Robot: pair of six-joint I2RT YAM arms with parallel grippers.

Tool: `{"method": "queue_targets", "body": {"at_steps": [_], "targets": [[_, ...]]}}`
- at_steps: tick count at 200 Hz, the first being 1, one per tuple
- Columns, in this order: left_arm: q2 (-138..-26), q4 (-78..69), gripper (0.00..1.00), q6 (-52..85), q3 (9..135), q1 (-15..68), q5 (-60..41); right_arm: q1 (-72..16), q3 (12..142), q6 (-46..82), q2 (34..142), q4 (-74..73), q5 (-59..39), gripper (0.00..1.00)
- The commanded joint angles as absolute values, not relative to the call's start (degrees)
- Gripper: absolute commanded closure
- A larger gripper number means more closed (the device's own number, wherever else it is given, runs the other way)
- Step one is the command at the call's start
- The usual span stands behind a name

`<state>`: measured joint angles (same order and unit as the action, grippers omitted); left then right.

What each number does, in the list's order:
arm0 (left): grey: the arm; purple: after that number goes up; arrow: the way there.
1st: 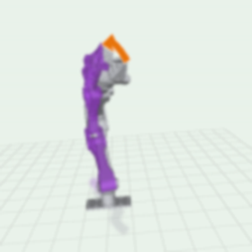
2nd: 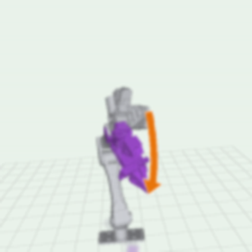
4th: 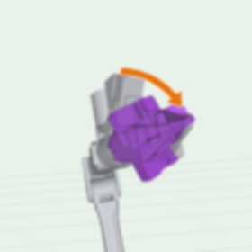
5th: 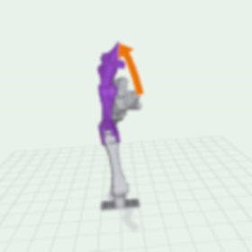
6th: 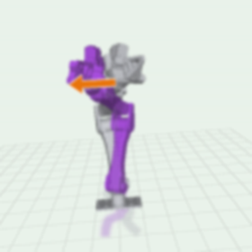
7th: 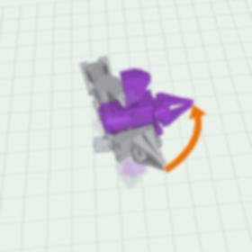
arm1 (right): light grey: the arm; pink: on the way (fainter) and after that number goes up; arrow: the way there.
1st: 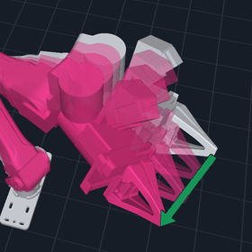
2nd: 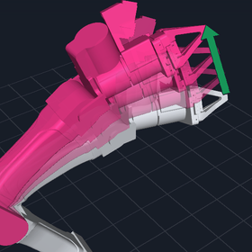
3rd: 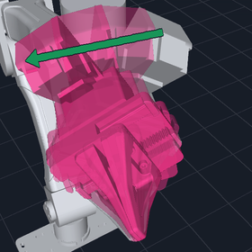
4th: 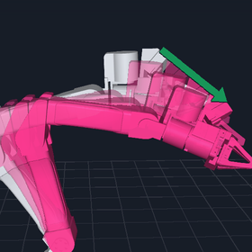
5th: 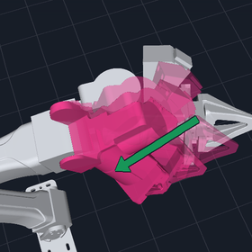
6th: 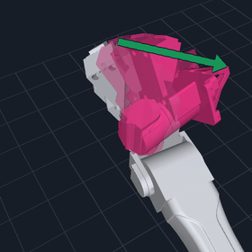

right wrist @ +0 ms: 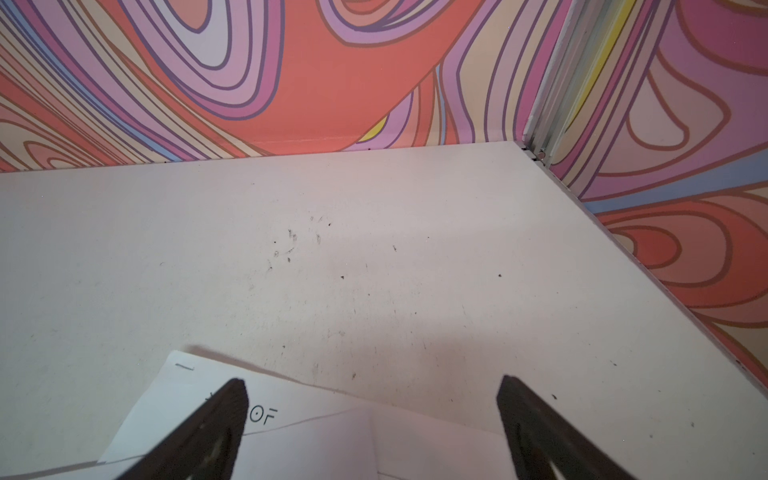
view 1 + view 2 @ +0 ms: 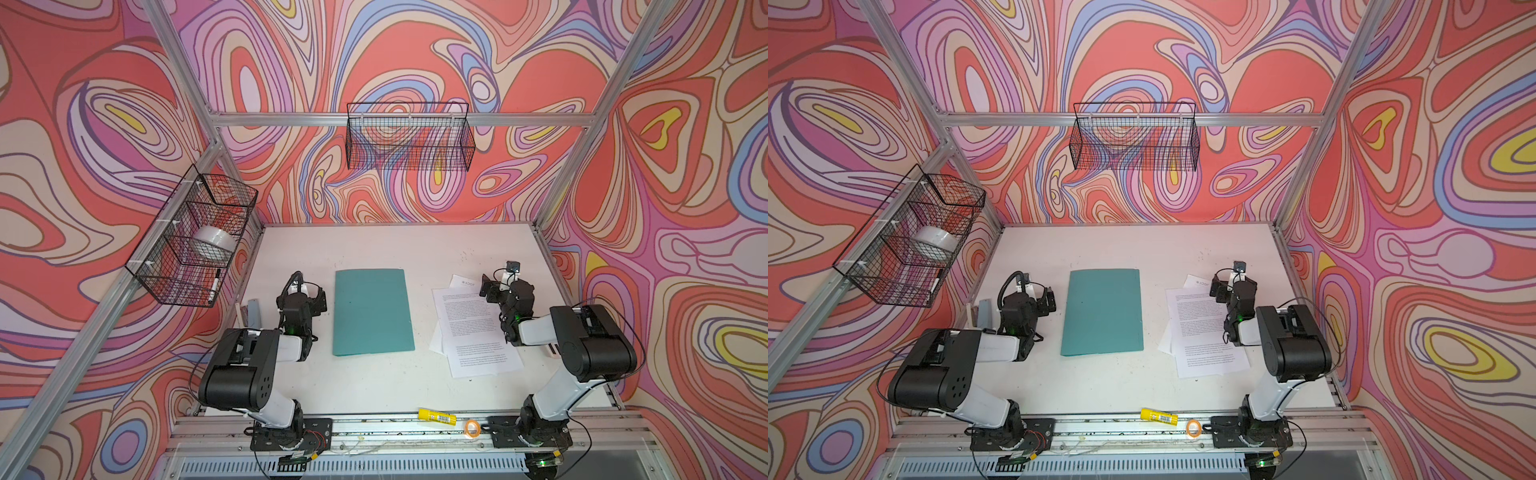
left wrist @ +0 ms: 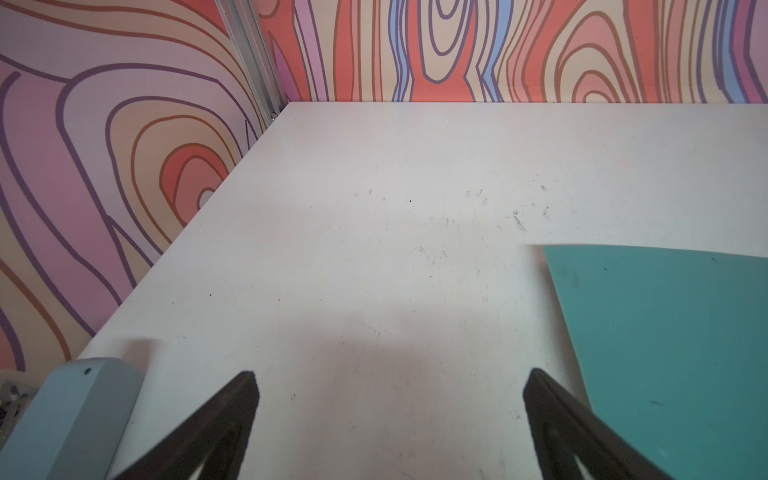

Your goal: Put the files into the folder

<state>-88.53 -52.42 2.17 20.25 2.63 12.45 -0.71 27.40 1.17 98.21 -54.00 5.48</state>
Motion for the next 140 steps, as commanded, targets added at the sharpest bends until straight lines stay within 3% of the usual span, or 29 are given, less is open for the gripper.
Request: {"method": "queue_targets", "body": {"at_steps": [1, 55, 75, 89, 120, 140], "targets": [[-88.5, -52.8, 0.0, 2.3, 20.8, 2.3, 12.4, -0.4, 27.4, 1.5, 98.3, -53.8, 5.0, 0.01], [-88.2, -52.6, 0.0, 2.8, 20.7, 1.7, 11.2, -0.4, 27.1, 1.3, 98.1, -54.3, 5.3, 0.02], [-84.3, -59.1, 0.0, -0.2, 15.7, 2.1, 4.6, -2.1, 26.0, 0.0, 97.3, -56.6, 8.3, 0.02], [-78.5, -58.2, 0.0, -0.5, 13.7, 4.1, 11.2, -3.3, 27.5, 0.0, 94.8, -52.3, 13.5, 0.01], [-66.3, -36.9, 0.0, 11.5, 18.7, 4.8, 28.2, -4.9, 40.2, 4.8, 85.4, -25.1, 22.7, 0.01], [-59.7, -16.9, 0.0, 19.9, 24.3, 5.9, 28.9, -5.6, 43.2, 10.0, 80.9, -17.1, 21.4, 0.01]]}}
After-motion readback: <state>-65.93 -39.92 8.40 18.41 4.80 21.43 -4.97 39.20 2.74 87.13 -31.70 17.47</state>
